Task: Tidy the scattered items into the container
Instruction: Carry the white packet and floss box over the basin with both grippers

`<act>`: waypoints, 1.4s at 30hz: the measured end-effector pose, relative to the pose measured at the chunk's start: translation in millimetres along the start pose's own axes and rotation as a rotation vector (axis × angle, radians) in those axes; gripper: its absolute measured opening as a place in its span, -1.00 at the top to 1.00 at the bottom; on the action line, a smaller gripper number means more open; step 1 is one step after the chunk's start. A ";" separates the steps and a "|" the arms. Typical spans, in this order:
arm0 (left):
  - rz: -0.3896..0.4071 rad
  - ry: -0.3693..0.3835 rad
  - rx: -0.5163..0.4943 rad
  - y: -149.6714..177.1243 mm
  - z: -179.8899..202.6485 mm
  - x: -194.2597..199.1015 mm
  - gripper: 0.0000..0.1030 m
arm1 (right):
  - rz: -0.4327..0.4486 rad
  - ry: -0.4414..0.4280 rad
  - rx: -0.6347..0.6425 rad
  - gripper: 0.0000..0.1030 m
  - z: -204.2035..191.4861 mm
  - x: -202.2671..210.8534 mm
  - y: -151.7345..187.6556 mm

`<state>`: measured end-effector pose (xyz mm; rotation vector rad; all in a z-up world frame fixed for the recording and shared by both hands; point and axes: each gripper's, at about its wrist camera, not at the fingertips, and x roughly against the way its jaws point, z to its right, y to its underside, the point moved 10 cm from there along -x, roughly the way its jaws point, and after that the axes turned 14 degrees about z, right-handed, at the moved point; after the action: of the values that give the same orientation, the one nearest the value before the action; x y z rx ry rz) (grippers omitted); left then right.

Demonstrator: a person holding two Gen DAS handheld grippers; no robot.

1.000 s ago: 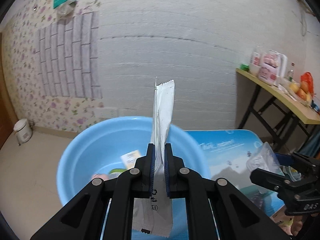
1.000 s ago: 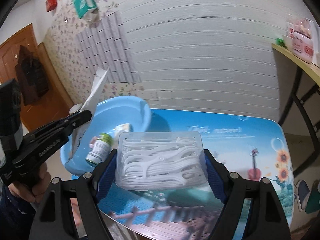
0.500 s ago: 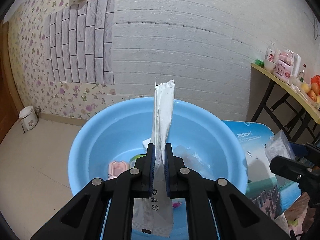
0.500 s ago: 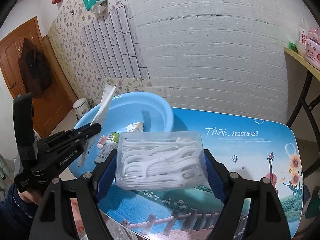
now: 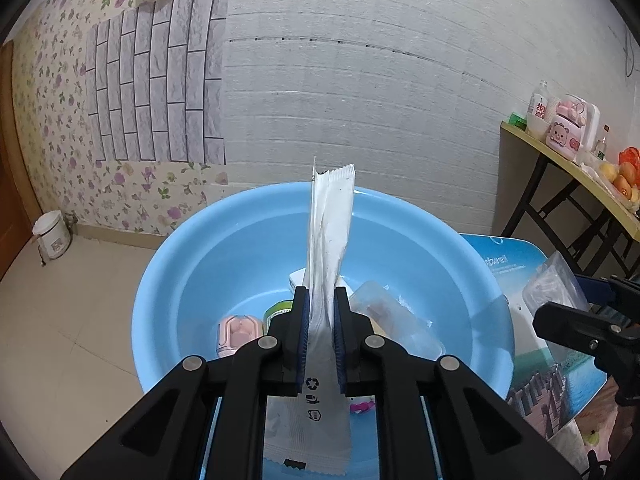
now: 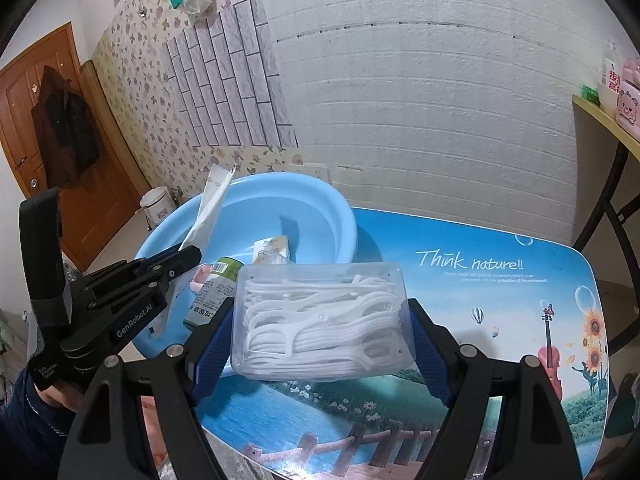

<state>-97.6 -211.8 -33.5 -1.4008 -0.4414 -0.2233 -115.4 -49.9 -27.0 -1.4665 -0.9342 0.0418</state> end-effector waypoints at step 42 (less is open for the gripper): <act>0.020 -0.096 -0.013 2.2 -21.4 9.4 -0.37 | -0.045 -0.050 0.010 -0.59 -18.2 -23.7 13.0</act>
<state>-84.6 -231.4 -33.8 -1.4319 -0.5058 -0.1432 -114.5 -75.7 -46.9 -1.4406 -1.0056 0.0499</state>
